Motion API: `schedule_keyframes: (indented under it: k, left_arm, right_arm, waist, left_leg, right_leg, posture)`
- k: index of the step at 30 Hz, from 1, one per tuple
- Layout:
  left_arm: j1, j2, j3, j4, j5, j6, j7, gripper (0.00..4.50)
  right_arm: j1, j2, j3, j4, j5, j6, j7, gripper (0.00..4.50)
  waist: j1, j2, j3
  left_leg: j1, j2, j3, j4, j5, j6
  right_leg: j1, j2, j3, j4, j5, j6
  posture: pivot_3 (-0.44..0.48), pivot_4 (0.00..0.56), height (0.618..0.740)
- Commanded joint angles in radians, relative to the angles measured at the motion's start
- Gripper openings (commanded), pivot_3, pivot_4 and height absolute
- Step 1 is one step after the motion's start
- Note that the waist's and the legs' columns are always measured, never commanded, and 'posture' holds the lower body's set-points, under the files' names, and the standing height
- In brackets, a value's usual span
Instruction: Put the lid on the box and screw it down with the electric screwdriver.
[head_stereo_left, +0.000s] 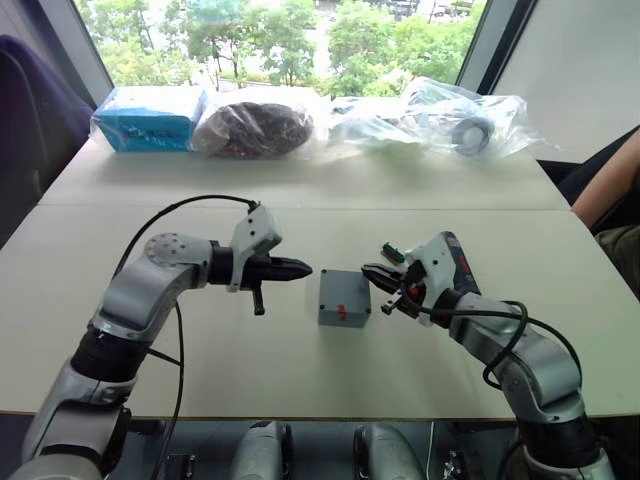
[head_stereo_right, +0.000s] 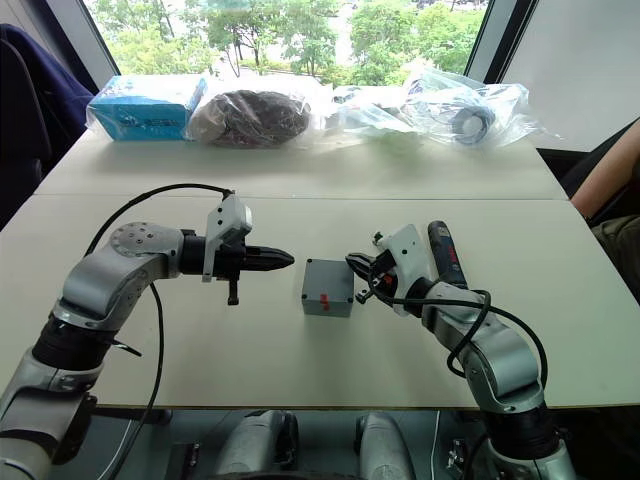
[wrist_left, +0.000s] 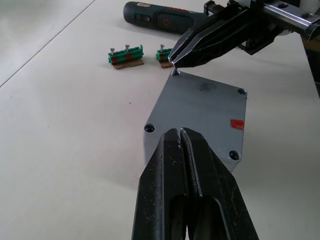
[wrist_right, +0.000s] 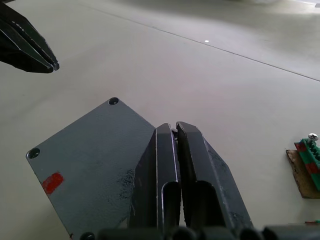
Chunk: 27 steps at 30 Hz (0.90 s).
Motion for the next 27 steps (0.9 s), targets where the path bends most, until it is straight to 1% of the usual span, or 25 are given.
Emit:
schedule_keyframes:
  k: [1, 9, 18, 22, 27]
  left_arm:
    - [-0.021, 0.003, 0.012, -0.018, -0.012, -0.003, -0.003, 0.0]
    - [-0.025, -0.001, 0.004, -0.009, -0.004, -0.011, -0.003, 0.0]
    - [-0.027, -0.005, 0.0, -0.004, 0.001, -0.018, -0.001, 0.0]
    - [-0.026, -0.005, -0.001, 0.0, 0.004, -0.023, -0.001, 0.0]
    - [-0.024, -0.009, -0.006, 0.002, 0.008, -0.028, -0.001, 0.0]
  right_arm:
    - [-0.003, 0.005, -0.022, -0.019, 0.015, -0.012, 0.0, 0.06]
    - [0.02, -0.015, -0.016, -0.023, 0.01, -0.015, 0.012, 0.06]
    - [0.016, -0.009, -0.016, -0.004, 0.001, -0.026, 0.002, 0.06]
    - [0.013, 0.011, -0.051, -0.026, 0.049, -0.01, -0.002, 0.06]
    - [0.017, 0.005, -0.048, -0.03, 0.052, -0.005, -0.002, 0.06]
  waist:
    - [0.0, 0.0, 0.0]
    - [0.0, 0.0, 0.0]
    - [0.0, 0.0, 0.0]
    - [0.0, 0.0, 0.0]
    - [0.0, 0.0, 0.0]
  left_leg:
    - [0.0, 0.0, 0.0, 0.0, 0.0, 0.0]
    - [0.0, 0.0, 0.0, 0.0, 0.0, 0.0]
    - [0.0, 0.0, 0.0, 0.0, 0.0, 0.0]
    - [0.0, 0.0, 0.0, 0.0, 0.0, 0.0]
    - [0.0, 0.0, 0.0, 0.0, 0.0, 0.0]
  right_leg:
    - [0.0, 0.0, 0.0, 0.0, 0.0, 0.0]
    - [0.0, 0.0, 0.0, 0.0, 0.0, 0.0]
    - [0.0, 0.0, 0.0, 0.0, 0.0, 0.0]
    - [0.0, 0.0, 0.0, 0.0, 0.0, 0.0]
    - [0.0, 0.0, 0.0, 0.0, 0.0, 0.0]
  posture:
    - [0.0, 0.15, 0.74]
    - [0.0, 0.15, 0.74]
    - [0.0, 0.15, 0.74]
    - [0.0, 0.15, 0.74]
    - [0.0, 0.15, 0.74]
